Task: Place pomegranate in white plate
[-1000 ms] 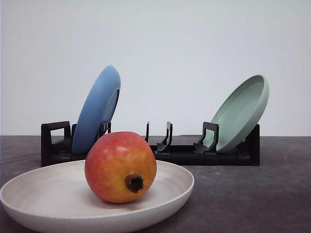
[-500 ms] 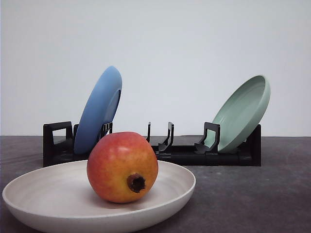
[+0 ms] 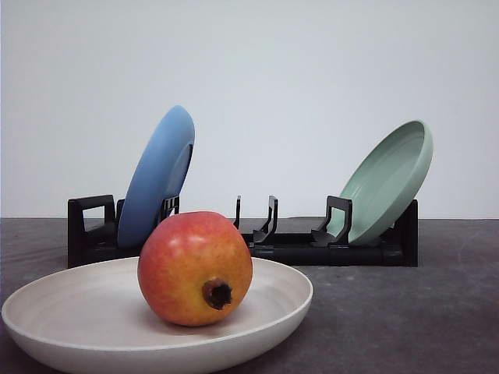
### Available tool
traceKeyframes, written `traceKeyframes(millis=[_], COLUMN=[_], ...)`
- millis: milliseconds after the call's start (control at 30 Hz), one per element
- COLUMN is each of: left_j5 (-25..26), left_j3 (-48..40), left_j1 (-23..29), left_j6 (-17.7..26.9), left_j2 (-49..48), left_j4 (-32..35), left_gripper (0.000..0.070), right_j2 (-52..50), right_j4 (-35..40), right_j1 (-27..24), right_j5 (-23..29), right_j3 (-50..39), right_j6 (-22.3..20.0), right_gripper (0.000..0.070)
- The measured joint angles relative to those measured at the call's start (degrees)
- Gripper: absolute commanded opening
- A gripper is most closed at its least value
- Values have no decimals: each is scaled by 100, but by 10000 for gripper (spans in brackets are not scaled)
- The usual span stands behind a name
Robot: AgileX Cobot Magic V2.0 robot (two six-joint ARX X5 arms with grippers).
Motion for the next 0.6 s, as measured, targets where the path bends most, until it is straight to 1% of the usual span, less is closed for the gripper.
traceKeyframes(millis=[100,200,300,367,433,600], left_j5=[308,849,1469,1737,1802,1802], left_j3=[-350,-843,-1186,-1350,-1443,-1443], left_j1=[427,846,1163,1318,1408,1587], left_j6=[117,200,239,243,243,374], left_j2=[-68,-69,-63,-65,-64,-65], left_j4=[226,347,723,1064,1270,1268], left_gripper=[0,0,0,0,0,0], right_j2=[0,0,0,0,0,0], right_j4=[-1,-1,0,0,-1,-2], right_j1=[0,0,0,0,0,0], right_j5=[0,1,1,-2,-2,1], right_j3=[0,0,0,0,0,0], right_j6=[0,0,0,0,0,0], right_gripper=[29,29,29,29,29,29])
